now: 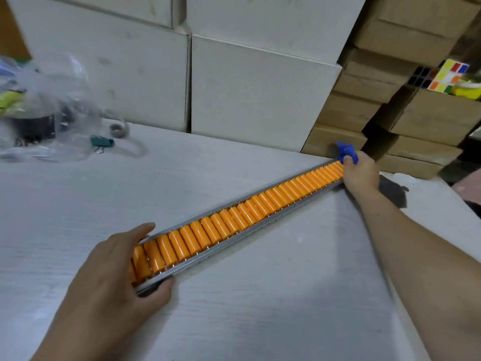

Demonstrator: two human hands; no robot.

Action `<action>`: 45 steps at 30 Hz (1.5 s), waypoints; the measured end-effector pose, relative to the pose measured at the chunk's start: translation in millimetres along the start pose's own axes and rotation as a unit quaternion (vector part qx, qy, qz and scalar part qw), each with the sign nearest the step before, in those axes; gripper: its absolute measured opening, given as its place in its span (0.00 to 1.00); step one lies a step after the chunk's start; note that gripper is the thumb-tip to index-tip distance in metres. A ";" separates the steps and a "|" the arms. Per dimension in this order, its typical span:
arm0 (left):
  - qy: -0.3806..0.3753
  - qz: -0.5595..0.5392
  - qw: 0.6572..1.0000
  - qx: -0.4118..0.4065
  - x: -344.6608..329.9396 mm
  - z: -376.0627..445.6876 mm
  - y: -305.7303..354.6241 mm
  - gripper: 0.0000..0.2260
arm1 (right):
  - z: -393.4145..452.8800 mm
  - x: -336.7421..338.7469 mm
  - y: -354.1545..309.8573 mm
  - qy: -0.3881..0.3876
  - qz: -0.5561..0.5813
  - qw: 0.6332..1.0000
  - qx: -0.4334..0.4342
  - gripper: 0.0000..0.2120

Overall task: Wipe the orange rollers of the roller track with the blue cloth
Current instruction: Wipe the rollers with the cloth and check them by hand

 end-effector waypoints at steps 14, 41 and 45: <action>-0.030 -0.045 0.996 0.066 8.4 -12.9 -35.6 0.35 | -45.3 -3.0 -58.7 -0.075 -0.040 0.991 0.100 0.11; -0.056 -0.110 0.988 0.093 10.7 -14.0 -33.0 0.43 | -293.3 -25.9 -305.2 -0.129 0.070 0.917 0.370 0.10; -0.053 -0.131 0.984 0.107 10.3 -10.1 -35.5 0.39 | -324.1 -25.3 -335.6 -0.127 0.089 0.901 0.404 0.08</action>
Point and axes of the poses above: each hand's wrist, its own z-axis towards the middle knuckle, its own x-axis out of the back of the hand, y = z × x, the point moved 10 cm from there along z, towards the middle knuckle, and after that the axes turned 13 degrees about x, right-handed, at the moved point
